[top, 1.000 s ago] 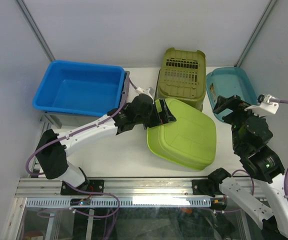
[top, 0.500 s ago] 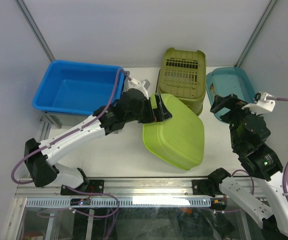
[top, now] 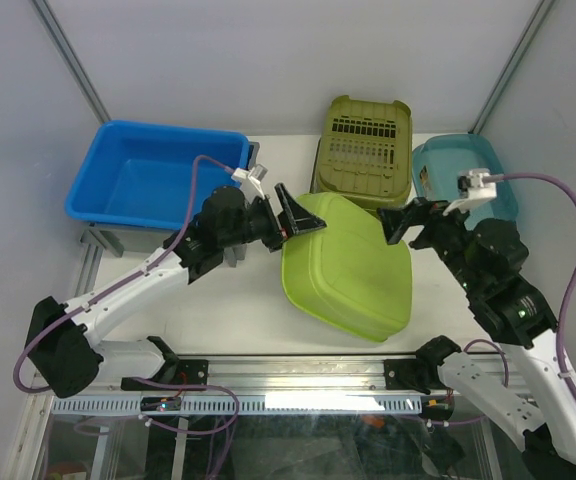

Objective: Turn the large container upside down

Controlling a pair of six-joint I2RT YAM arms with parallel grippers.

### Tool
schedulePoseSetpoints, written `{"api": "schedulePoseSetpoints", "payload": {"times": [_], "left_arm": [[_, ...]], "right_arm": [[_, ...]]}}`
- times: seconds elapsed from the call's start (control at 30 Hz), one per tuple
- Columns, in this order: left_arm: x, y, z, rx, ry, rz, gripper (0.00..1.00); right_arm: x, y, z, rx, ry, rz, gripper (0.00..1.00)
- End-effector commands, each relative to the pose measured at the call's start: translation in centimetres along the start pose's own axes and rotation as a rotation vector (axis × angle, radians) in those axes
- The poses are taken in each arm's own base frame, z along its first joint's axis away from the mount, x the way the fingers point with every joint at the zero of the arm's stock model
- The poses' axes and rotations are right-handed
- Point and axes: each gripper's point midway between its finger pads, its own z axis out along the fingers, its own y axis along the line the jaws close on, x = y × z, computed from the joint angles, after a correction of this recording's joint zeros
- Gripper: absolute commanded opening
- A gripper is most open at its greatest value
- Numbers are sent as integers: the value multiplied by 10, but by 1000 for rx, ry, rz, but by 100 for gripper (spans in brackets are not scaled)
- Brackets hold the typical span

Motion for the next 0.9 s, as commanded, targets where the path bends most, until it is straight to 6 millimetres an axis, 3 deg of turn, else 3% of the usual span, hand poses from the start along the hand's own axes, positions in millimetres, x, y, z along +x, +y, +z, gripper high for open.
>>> {"api": "schedulePoseSetpoints", "payload": {"times": [0.0, 0.17, 0.37, 0.5, 0.77, 0.87], "left_arm": [[-27, -76, -44, 352, -74, -53, 99], [-30, -84, -64, 520, -94, -165, 99], [-34, -77, -63, 485, -120, -176, 99], [-35, -79, -63, 495, -120, -181, 99], [-37, -78, -62, 542, -122, -245, 99], [-38, -74, -60, 545, -133, -273, 99]], "right_arm": [[5, 86, -14, -485, 101, -68, 99], [16, 118, -23, -681, 171, -27, 99], [9, 135, -30, -782, 158, 41, 99], [12, 141, -21, -773, 193, 80, 99], [9, 209, -76, -1231, 233, 50, 99], [22, 225, -76, -1252, 269, 39, 99]]}}
